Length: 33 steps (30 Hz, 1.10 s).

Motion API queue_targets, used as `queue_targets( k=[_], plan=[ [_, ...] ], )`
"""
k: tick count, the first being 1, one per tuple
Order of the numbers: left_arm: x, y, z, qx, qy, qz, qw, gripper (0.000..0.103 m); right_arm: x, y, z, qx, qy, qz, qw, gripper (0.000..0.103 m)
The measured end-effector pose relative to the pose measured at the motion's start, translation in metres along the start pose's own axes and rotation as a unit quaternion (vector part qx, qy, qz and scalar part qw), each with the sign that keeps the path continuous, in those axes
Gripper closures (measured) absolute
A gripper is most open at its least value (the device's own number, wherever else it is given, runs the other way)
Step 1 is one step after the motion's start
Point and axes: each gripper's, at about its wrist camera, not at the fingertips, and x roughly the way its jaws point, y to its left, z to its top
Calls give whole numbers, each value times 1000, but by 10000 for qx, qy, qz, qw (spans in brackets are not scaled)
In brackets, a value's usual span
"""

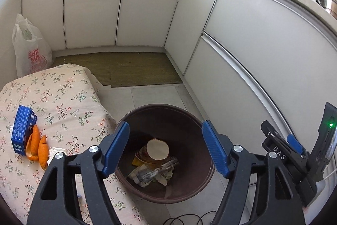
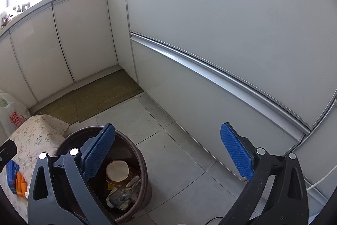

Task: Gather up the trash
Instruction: 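Move both grippers back over the table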

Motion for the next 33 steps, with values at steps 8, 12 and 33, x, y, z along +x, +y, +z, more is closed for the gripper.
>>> queue_targets(
  k=[8, 12, 33],
  plan=[
    [-5, 24, -20, 113, 220, 458, 9986, 20, -4, 30, -6, -378, 104, 255, 9989, 7],
    [-10, 52, -34, -9, 323, 701, 9970, 20, -10, 44, -10, -571, 59, 321, 9978, 7],
    [-14, 200, -97, -569, 1804, 1436, 9714, 20, -23, 124, -33, -1560, 268, 799, 9842, 7]
  ],
)
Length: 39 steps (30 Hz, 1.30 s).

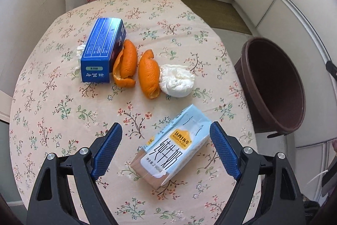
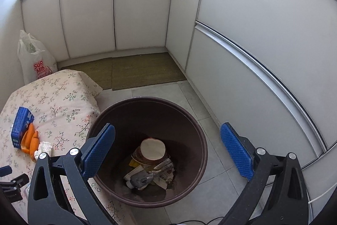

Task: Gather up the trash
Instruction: 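Move both grippers back over the table, then grasp the white milk carton with the left gripper, then hold the milk carton with the left gripper while the right gripper grasps the white tissue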

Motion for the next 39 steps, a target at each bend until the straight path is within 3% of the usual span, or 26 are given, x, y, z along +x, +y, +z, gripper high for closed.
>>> queue_targets(
  k=[9, 16, 18, 22, 30, 35, 39],
  plan=[
    [35, -21, -16, 1159, 383, 322, 9920, 20, 1, 26, -1, -261, 88, 71, 9996, 7],
    [55, -27, -24, 1495, 363, 404, 9873, 21, 9, 38, -1, -289, 222, 84, 9993, 7],
    [56, -25, -24, 1491, 349, 343, 9876, 35, 10, 45, 0, -319, 230, 109, 9992, 7],
    [54, -20, -25, 1475, 326, 283, 9881, 38, 10, 61, 1, -442, 230, 201, 9986, 7],
    [31, 8, -27, 1016, -23, 200, 9946, 43, 5, 106, -4, -878, 244, 523, 9945, 7],
    [-6, 52, -25, 279, -387, 170, 9987, 43, 3, 142, -10, -1162, 377, 884, 9886, 7],
    [-37, 101, -22, -472, -711, 123, 9963, 43, 4, 178, -21, -1447, 637, 1371, 9778, 7]
  ],
)
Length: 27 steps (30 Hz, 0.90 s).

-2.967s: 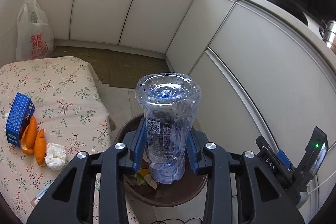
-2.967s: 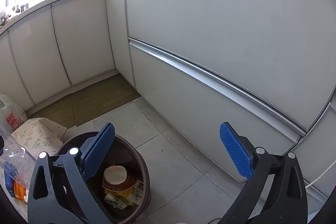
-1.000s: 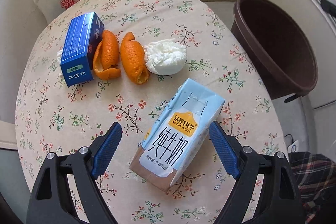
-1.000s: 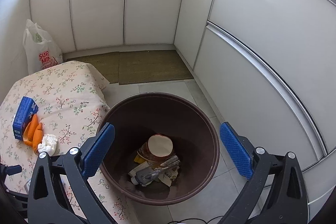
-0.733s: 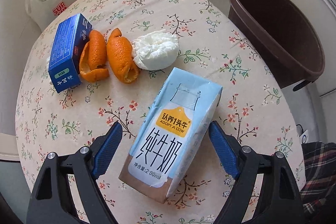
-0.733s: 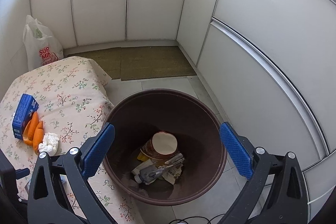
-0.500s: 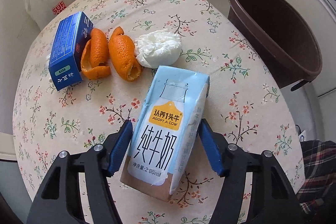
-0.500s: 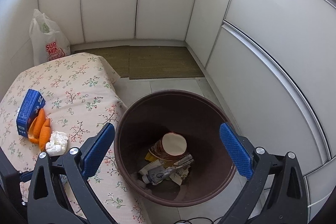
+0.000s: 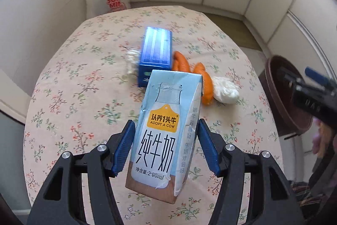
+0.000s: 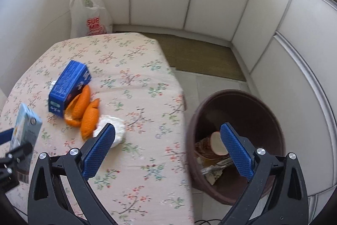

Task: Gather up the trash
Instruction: 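Hold the milk carton with the left gripper while the right gripper grasps the white tissue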

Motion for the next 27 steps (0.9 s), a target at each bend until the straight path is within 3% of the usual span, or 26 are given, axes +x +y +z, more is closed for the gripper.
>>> queue_targets(
  k=[6, 12, 16, 21, 22, 24, 27],
  plan=[
    [-19, 49, 4, -815, -118, -231, 9963, 43, 30, 45, -2, 215, 613, 936, 9935, 7],
    [-19, 58, 4, -922, -80, -363, 9951, 43, 70, 51, -13, 1013, 1333, 1450, 9752, 7],
    [-24, 55, 6, -875, -132, -465, 9950, 43, 84, 43, -17, 1444, 1446, 1523, 9670, 11],
    [-21, 52, 6, -840, -128, -517, 9950, 43, 100, 42, -22, 1660, 1742, 1871, 9524, 35],
    [-20, 53, 6, -848, -114, -512, 9950, 43, 100, 43, -23, 1645, 1717, 1847, 9536, 36],
    [-18, 54, 7, -862, -87, -504, 9950, 43, 98, 47, -22, 1568, 1647, 1863, 9558, 48],
    [-16, 56, 6, -893, -67, -483, 9948, 43, 98, 49, -21, 1604, 1645, 1949, 9535, 54]
  ],
)
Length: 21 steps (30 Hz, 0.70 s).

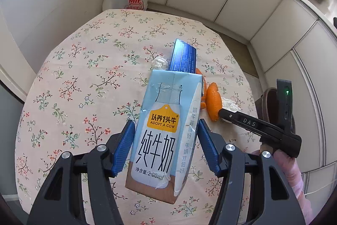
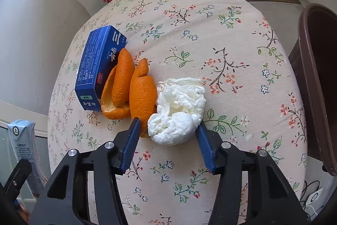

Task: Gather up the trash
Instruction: 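Hold the milk carton with the left gripper while the right gripper grasps the white tissue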

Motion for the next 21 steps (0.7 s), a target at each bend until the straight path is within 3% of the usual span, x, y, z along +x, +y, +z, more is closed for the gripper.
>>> queue_targets(
  k=[6, 21],
  plan=[
    [0, -2, -1, -27, -10, 47, 10000, 43, -10, -8, 1, -19, -121, 38, 9999, 66],
    [5, -7, -3, 20, 5, 54, 10000, 43, -39, 5, 2, -412, -547, 115, 9976, 68]
  ],
)
